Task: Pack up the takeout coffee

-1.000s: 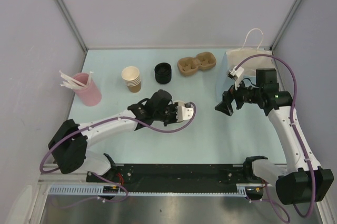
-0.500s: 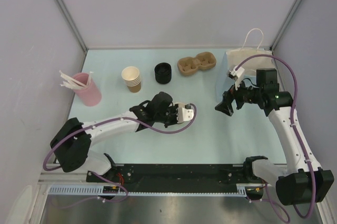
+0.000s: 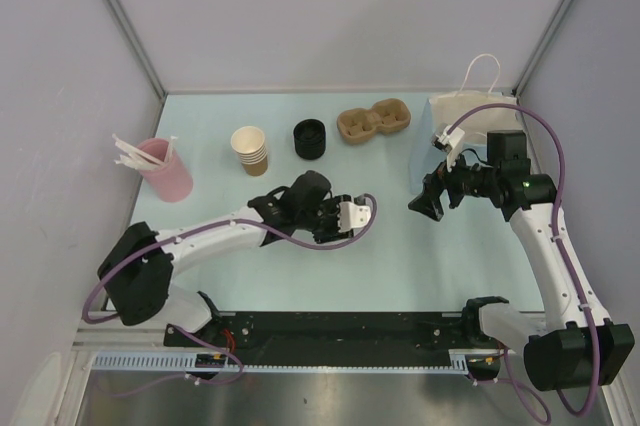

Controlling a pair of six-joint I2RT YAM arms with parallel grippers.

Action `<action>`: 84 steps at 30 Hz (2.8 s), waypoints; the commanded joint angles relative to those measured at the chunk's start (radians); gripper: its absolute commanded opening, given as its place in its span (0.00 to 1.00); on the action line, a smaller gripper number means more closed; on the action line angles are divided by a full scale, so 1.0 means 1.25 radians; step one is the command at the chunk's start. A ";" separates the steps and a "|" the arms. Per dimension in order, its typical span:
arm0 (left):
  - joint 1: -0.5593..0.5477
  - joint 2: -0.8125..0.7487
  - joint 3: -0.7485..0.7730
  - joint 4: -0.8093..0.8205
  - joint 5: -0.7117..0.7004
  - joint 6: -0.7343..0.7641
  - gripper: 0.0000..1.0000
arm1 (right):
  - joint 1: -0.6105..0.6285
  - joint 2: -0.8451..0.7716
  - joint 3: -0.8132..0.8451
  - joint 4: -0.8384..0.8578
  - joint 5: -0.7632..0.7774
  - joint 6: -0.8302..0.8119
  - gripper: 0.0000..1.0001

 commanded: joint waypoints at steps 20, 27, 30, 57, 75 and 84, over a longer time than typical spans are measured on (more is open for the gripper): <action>0.289 0.077 0.341 -0.085 0.123 -0.061 1.00 | -0.001 -0.006 -0.001 0.011 -0.004 -0.011 1.00; 0.345 0.282 0.544 -0.137 0.081 -0.099 1.00 | -0.005 -0.001 -0.001 0.009 -0.002 -0.013 1.00; 0.356 0.339 0.596 -0.141 0.053 -0.123 1.00 | -0.003 -0.004 -0.003 0.011 -0.001 -0.016 1.00; 0.386 0.584 0.808 -0.250 0.009 -0.189 0.68 | 0.006 0.010 -0.009 0.012 0.019 -0.023 1.00; 0.385 0.603 0.808 -0.241 0.000 -0.177 0.47 | 0.021 0.021 -0.012 0.016 0.037 -0.027 1.00; 0.385 0.597 0.808 -0.235 -0.013 -0.171 0.34 | 0.022 0.023 -0.012 0.016 0.039 -0.027 1.00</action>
